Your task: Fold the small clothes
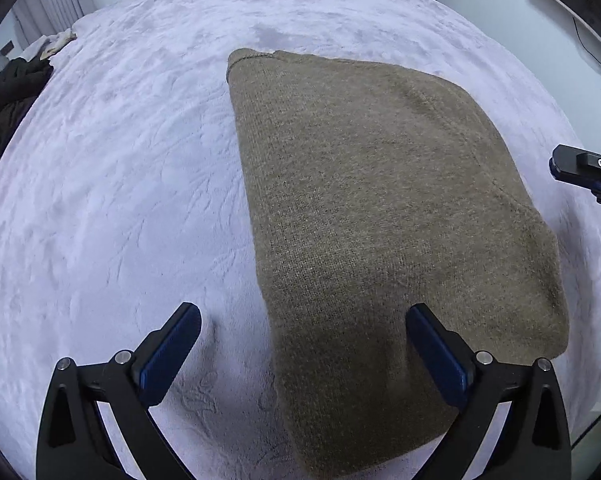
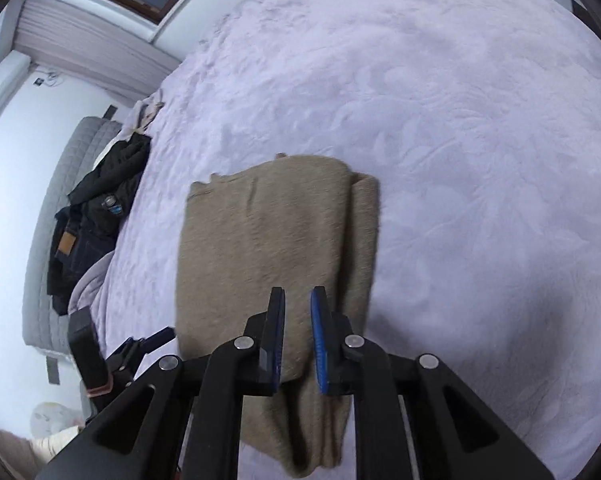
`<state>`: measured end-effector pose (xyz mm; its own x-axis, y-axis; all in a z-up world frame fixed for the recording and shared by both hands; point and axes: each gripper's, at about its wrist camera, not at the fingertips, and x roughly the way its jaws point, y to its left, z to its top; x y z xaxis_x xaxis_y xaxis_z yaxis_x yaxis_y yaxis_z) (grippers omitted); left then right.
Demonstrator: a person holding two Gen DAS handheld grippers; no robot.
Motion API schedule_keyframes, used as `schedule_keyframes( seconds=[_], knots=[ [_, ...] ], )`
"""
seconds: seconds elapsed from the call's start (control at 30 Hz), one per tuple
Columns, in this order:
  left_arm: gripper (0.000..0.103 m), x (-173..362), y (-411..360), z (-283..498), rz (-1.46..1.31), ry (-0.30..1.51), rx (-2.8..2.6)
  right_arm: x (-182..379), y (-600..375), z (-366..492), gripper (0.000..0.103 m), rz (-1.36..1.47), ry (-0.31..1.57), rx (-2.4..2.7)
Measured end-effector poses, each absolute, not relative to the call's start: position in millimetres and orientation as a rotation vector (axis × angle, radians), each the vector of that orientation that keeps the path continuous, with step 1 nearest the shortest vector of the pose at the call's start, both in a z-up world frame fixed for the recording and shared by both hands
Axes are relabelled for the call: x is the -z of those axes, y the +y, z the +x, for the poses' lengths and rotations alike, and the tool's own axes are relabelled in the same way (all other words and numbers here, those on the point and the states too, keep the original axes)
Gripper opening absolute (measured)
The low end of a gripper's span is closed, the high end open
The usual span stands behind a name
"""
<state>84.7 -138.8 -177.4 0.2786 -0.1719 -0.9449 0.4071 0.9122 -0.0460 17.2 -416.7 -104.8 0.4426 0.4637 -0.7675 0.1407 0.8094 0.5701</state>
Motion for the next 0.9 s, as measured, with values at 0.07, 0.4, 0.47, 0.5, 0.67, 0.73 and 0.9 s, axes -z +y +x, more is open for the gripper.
schedule_keyframes(
  seconds=[0.07, 0.4, 0.47, 0.5, 0.67, 0.73, 0.9],
  knots=[
    [0.103, 174.8, -138.0, 85.2, 0.223, 1.234, 0.388, 100.0, -399.2, 12.7, 0.016, 0.599, 1.134, -0.274],
    [0.103, 179.5, -126.0, 86.1, 0.211, 1.296, 0.351, 155.9, -377.4, -13.2, 0.008, 0.521, 1.249, -0.206],
    [0.103, 179.2, -125.2, 85.3, 0.209, 1.304, 0.35, 152.4, -378.5, -18.8, 0.008, 0.521, 1.245, -0.194],
    [0.103, 179.1, -124.8, 85.1, 0.207, 1.312, 0.345, 151.2, -378.5, -20.5, 0.008, 0.515, 1.247, -0.187],
    [0.103, 177.3, -123.8, 81.4, 0.206, 1.317, 0.325, 143.0, -378.8, -23.8, 0.013, 0.532, 1.265, -0.151],
    [0.103, 176.5, -122.2, 77.3, 0.204, 1.314, 0.331, 142.1, -379.2, -28.5, 0.019, 0.527, 1.284, -0.116],
    [0.103, 178.0, -120.1, 71.7, 0.203, 1.316, 0.338, 140.2, -386.4, -43.1, 0.032, 0.574, 1.282, -0.07]
  ],
)
